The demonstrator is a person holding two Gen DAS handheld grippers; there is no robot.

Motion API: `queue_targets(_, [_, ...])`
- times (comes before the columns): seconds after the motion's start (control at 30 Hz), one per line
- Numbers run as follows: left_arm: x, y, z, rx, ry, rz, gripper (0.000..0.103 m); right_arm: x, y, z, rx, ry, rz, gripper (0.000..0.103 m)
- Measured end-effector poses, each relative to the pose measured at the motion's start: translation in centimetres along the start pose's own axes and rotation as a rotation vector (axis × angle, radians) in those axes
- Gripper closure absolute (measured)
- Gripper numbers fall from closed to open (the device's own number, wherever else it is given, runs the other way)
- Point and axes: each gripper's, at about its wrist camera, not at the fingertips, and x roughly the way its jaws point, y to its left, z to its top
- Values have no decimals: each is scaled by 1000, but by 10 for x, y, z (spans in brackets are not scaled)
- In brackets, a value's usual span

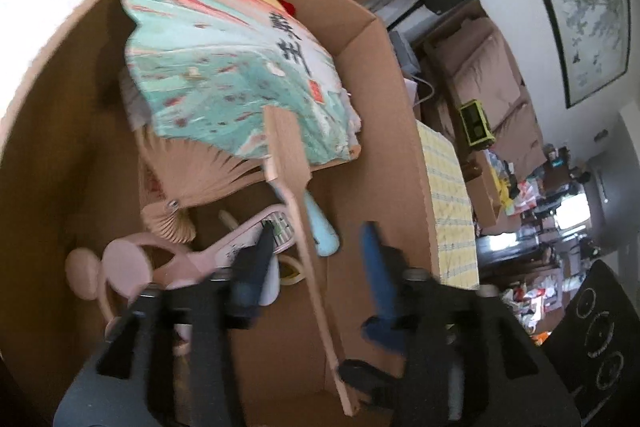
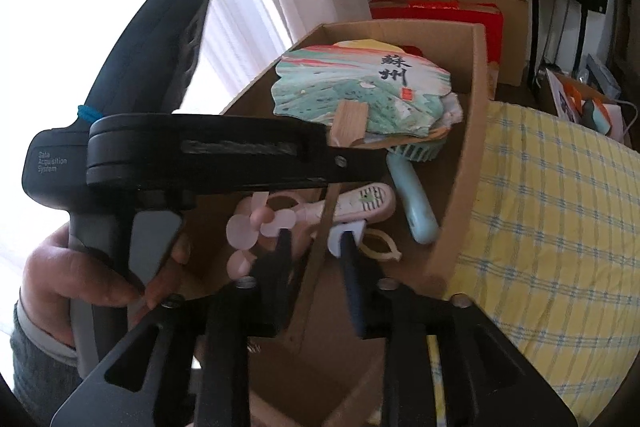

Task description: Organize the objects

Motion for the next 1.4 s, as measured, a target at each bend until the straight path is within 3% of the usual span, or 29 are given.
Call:
queue_targets(0.2, [-24,-9,-9,35,-45,55,34,-27,-4,-2,-38,-18,-28,69])
queue_targets(0.33, [-42,-22,-21,81,-75,80,29,-42,-8,-5,-56,-30,-55,63])
queue_targets(0.57, [-70,-53,-47,165,-161,223,22,-63,-20,-14,-72,-54,-126,48])
queue_targets(0.63, [-75,-57,-55,168,-185,251,16,-69,-26,-16,-61,-63,-137,45])
queue_targets(0.8, [-81,-68,-72,196,-237,320,12,-82,-42,-22,-42,-81,-190,28])
queue_targets(0.97, [-81,-81,-86,215,-261,333,10,-100,-55,-30,-35,-102,-250,18])
queue_targets(1.03, [-80,-87,-91,218,-267,329,4,-107,-59,-34,-29,-111,-265,14])
queue_targets(1.17, [-78,-100,-102,231,-280,328,0,-122,-71,-41,-5,-130,-280,0])
queue_targets(1.4, [-76,-128,-119,272,-288,297,0,-151,-98,-56,58,-165,-316,0])
